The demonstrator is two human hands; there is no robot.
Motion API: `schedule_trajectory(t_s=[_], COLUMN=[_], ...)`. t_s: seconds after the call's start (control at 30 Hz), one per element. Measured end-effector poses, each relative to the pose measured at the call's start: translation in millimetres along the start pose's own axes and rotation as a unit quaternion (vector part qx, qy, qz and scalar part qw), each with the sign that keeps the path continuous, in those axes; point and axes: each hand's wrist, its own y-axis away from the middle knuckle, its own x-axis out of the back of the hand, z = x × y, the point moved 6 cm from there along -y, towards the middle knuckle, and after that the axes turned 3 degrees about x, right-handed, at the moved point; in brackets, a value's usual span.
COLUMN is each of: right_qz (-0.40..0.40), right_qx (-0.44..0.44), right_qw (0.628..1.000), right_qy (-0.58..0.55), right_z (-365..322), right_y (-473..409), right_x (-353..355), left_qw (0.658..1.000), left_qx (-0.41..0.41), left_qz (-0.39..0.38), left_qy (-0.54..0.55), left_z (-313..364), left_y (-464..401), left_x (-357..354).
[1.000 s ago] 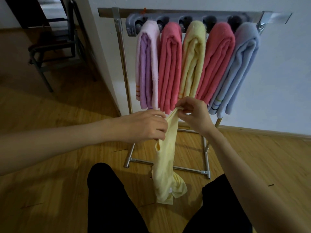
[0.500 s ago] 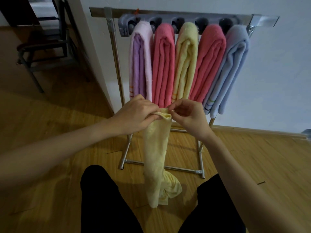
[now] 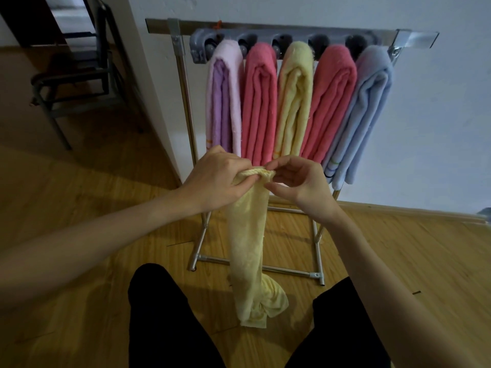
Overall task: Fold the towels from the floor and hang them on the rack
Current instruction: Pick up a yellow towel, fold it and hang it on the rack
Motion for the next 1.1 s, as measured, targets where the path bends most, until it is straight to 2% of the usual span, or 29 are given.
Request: schedule_trajectory(t_s=[0.17, 0.27, 0.37, 0.43, 0.5, 0.6, 0.67, 0.73, 0.87, 1.0, 1.1], right_qz=[0.024, 0.033, 0.039, 0.046, 0.048, 0.045, 0.047, 0.063, 0.142, 0.225, 0.304], right_qx=[0.009, 0.027, 0.028, 0.020, 0.006, -0.009, -0.014, -0.018, -0.038, -0.062, -0.088], right_qw=[0.999, 0.998, 0.996, 0.996, 0.997, 0.998, 0.998, 0.997, 0.988, 0.972, 0.949], right_qy=[0.023, 0.042, 0.069, 0.073, 0.062, 0.053, 0.049, 0.045, 0.044, 0.022, 0.000], right_z=[-0.6, -1.6, 0.2, 2.2, 4.3, 5.1, 2.8, -2.9, -14.8, -16.9, -2.3], right_y=[-11.8, -18.9, -22.0, -22.5, -22.4, -22.1, -22.1, -22.8, -26.2, -27.6, -23.8], right_x=[0.7, -1.7, -6.0, -8.4, -12.1, -18.9, -22.0, -22.1, -14.8, -0.9, 20.7], left_qw=[1.000, 0.999, 0.990, 0.977, 0.950, 0.880, 0.826, 0.786, 0.764, 0.706, 0.696], left_qx=[0.001, 0.003, 0.046, 0.105, 0.199, 0.343, 0.409, 0.446, 0.495, 0.537, 0.548], left_qz=[0.010, 0.041, 0.088, 0.121, 0.100, -0.006, -0.080, -0.113, -0.148, -0.184, -0.223], left_qy=[-0.009, 0.029, 0.100, 0.142, 0.219, 0.330, 0.380, 0.412, 0.387, 0.424, 0.407], left_z=[-2.7, -5.6, -13.6, -25.9, -41.3, -56.4, -64.9, -71.1, -74.9, -65.9, -70.3], left_y=[-3.6, 2.0, 20.7, 41.1, 64.6, 97.9, 118.9, 134.8, 154.2, 174.3, 183.5], left_x=[5.9, 9.7, 11.6, 6.1, -12.4, -61.2, -98.4, -126.5, -169.8, -201.8, -209.6])
